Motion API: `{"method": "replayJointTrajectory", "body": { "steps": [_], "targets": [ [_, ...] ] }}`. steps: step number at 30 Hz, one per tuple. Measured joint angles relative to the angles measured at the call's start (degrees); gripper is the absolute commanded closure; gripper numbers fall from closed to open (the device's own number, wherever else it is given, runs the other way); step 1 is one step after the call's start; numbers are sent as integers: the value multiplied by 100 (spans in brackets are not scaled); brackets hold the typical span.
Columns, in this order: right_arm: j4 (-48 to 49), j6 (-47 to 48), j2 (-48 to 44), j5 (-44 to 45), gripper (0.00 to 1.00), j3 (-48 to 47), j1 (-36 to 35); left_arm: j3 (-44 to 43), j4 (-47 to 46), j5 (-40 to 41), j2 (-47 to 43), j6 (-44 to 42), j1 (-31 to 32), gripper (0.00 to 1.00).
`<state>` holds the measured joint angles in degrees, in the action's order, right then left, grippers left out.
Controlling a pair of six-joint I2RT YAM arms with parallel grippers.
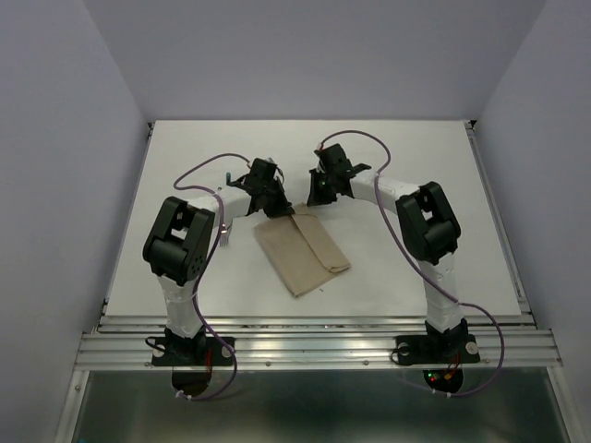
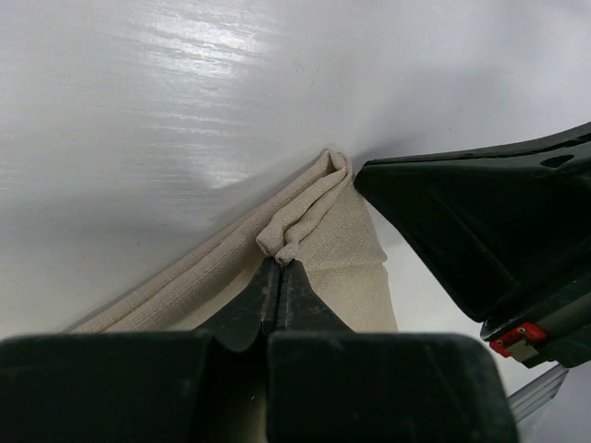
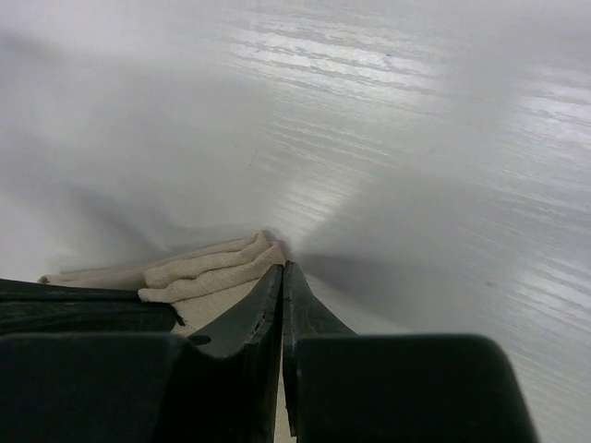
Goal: Fold the napkin into a case and place the utensils inside
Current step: Smooth out the 2/3-rectangle-folded napkin at the center of the board.
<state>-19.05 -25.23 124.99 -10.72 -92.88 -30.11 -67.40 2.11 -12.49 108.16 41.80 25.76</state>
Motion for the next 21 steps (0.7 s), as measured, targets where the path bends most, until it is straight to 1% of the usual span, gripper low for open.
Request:
{"method": "replayJointTrajectory", "body": {
  "steps": [5, 11, 21],
  "targets": [
    [-28, -22, -387, 175, 92, 345, 0, 28, 7, -13, 0, -26, 0, 100],
    [17, -28, -756, 195, 92, 378, -2, 127, -2, -31, 0, -48, 0, 100],
    [31, -46, -719, 103, 92, 463, -267, 140, -37, -66, 76, -153, 0, 100]
  ]
}}
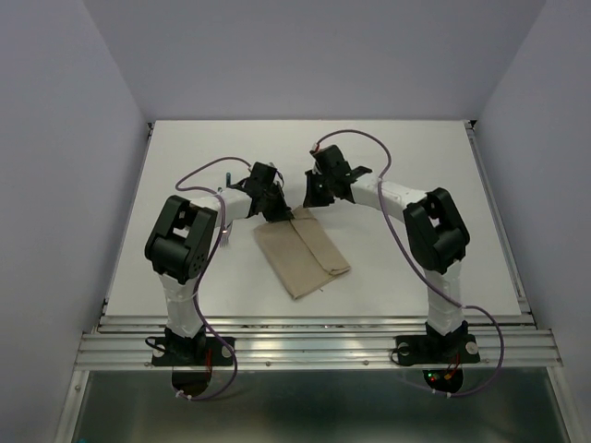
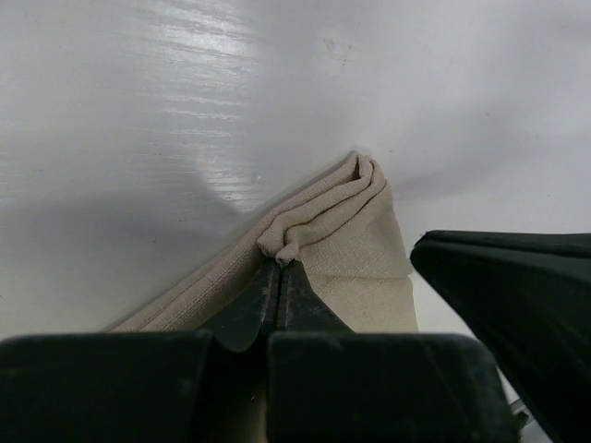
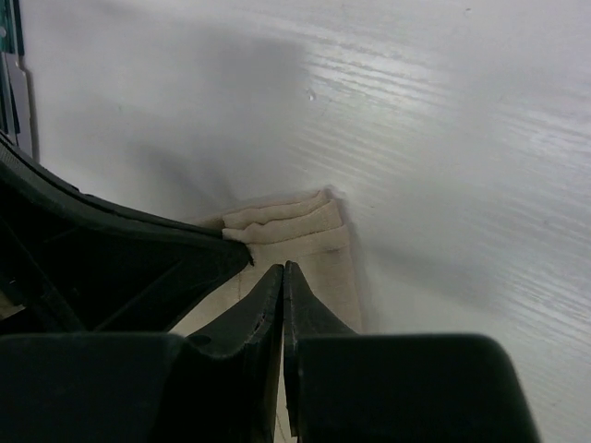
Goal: Fold the napkin into a case and place the utensils inside
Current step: Smooth out the 2/3-rectangle-folded napkin at the center of the board.
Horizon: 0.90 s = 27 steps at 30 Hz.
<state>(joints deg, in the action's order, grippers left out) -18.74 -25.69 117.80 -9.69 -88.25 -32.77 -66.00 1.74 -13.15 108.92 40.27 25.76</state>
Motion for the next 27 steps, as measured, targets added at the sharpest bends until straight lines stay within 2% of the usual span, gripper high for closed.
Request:
{"method": "replayJointTrajectory", "body": {
  "steps": [10, 15, 18, 21, 24, 27],
  "targets": [
    [136, -313, 450, 138, 91, 94, -68, -28, -90, -160, 98, -247, -11, 100],
    [385, -780, 337, 337, 93, 352, -66, -179, -9, -249, 192, -479, -37, 81],
    [586, -1084, 223, 531, 93, 584, -68, -286, 138, -216, 205, -647, -35, 73],
    [739, -1425, 59, 787, 93, 859, -101, -514, 452, -120, 203, -826, -26, 59],
    [903, -1829, -269, 1060, 93, 1360, -105, -710, 671, -24, 166, -986, -20, 54],
    [973, -2210, -603, 1250, 93, 1836, -105, -802, 905, 68, -50, -1095, -22, 54]
  ]
}}
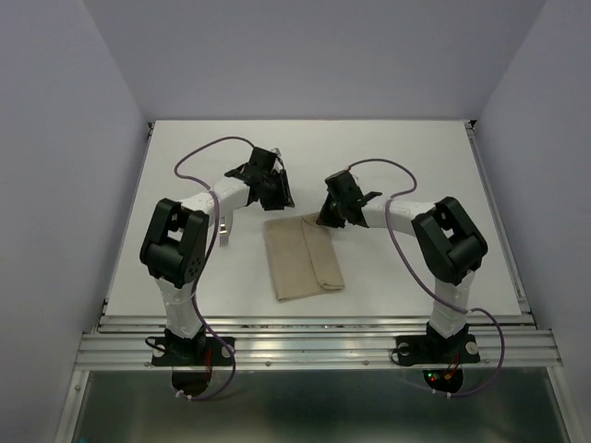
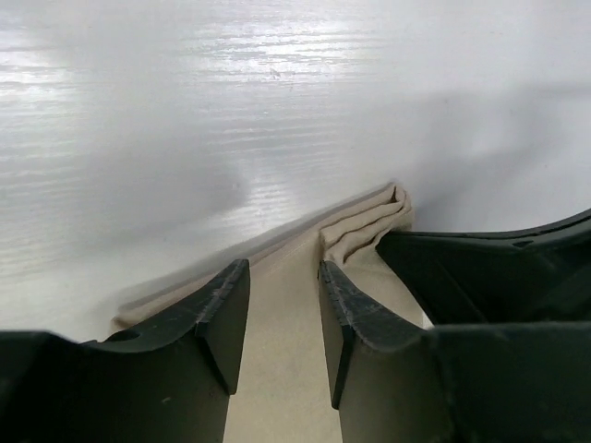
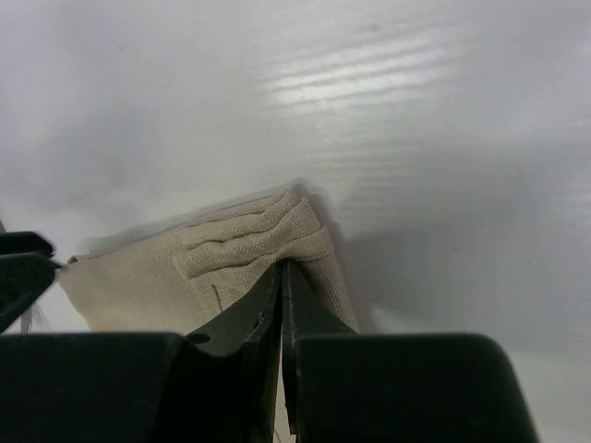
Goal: Fold the napkin into a case and place the utensils inside
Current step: Smooth out the 2/3-rectangle-folded napkin at the center of the board, then fold the 2/3-rectangle-folded napkin at the center of the board.
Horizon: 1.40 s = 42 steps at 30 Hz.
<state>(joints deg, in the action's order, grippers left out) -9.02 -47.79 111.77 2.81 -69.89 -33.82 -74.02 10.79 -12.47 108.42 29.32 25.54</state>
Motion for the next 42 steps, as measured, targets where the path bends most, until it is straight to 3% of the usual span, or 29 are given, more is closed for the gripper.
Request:
{"method": "replayJointTrajectory", "body": {
  "steps": [7, 13, 18, 27, 30, 31, 32, 42],
  "targets": [
    [249, -732, -645, 264, 93, 935, -2, 404, 214, 262, -1051, 2, -2, 55],
    [291, -835, -684, 278, 93, 999, -2, 2205, -48, 323, -2070, 503, -2, 56],
    [308, -811, -675, 271, 93, 994, 0, 2949, -205, 199, -2135, 831, -2, 56],
    [313, -752, -675, 260, 92, 994, 0, 2927, -866, 96, -1725, 997, -9, 67],
    [313, -752, -675, 264, 92, 994, 0, 2870, -979, 74, -1589, 990, -4, 84],
    [313, -754, -675, 269, 92, 994, -2, 2815, -997, 55, -1508, 986, -4, 97],
    [313, -761, -675, 278, 92, 994, -2, 2771, -1014, 33, -1451, 979, -4, 100],
    [238, -549, -686, 354, 92, 942, -2, 1908, -549, 127, -938, 461, -2, 100]
  ]
}}
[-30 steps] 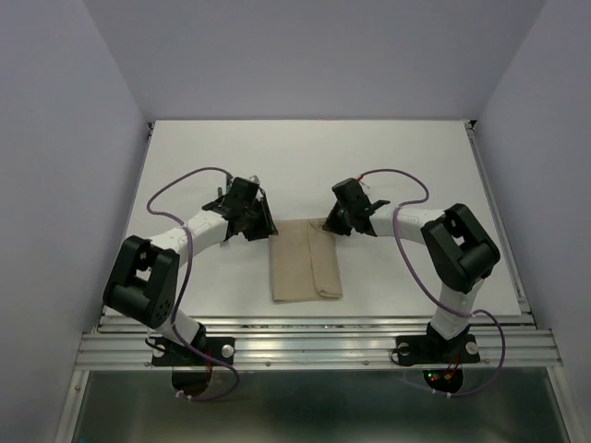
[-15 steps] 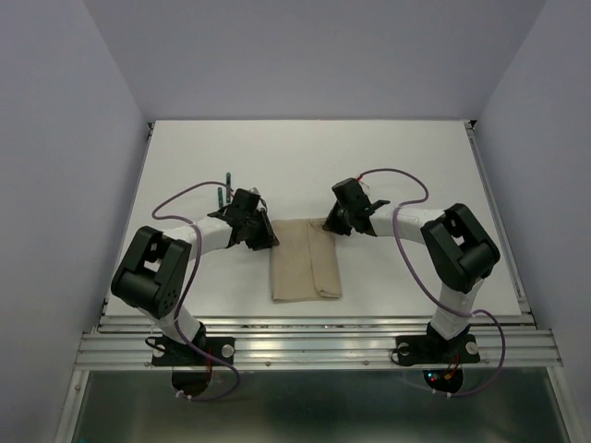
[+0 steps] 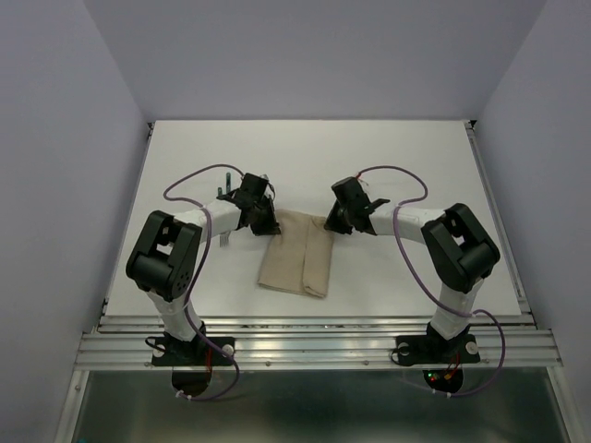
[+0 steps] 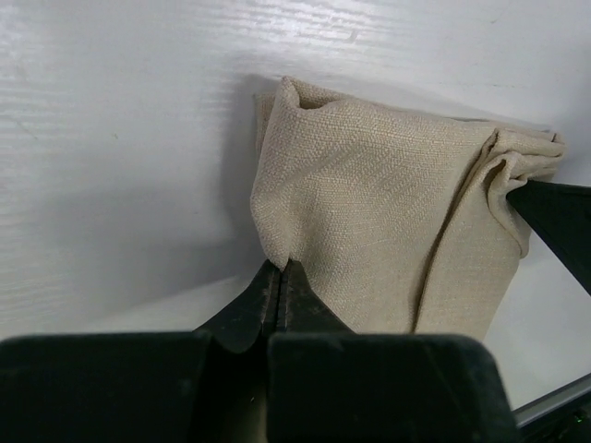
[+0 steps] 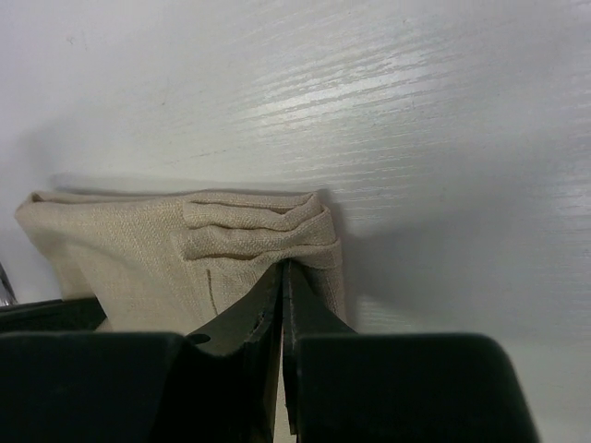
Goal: Fold the napkin into a case and place the utensils inside
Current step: Fold the 2/3-rectangle-folded napkin at the center of the board.
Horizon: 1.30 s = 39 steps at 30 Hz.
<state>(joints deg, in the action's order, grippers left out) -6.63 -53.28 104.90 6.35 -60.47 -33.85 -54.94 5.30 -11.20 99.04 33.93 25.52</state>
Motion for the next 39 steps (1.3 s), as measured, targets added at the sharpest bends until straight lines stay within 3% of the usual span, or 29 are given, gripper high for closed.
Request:
{"method": "replayJointTrajectory", "body": {
  "steps": [16, 28, 39],
  "targets": [
    [-627, 997, 330, -31, 92, -704, 0, -715, 588, 66, 109, -603, 2, 100],
    [-640, 822, 437, 2, 92, -815, 0, -970, 778, -96, 118, -549, 83, 100],
    [-643, 667, 437, 46, 92, -815, 0, -1456, 968, -81, 120, -273, 527, 100]
  ]
}}
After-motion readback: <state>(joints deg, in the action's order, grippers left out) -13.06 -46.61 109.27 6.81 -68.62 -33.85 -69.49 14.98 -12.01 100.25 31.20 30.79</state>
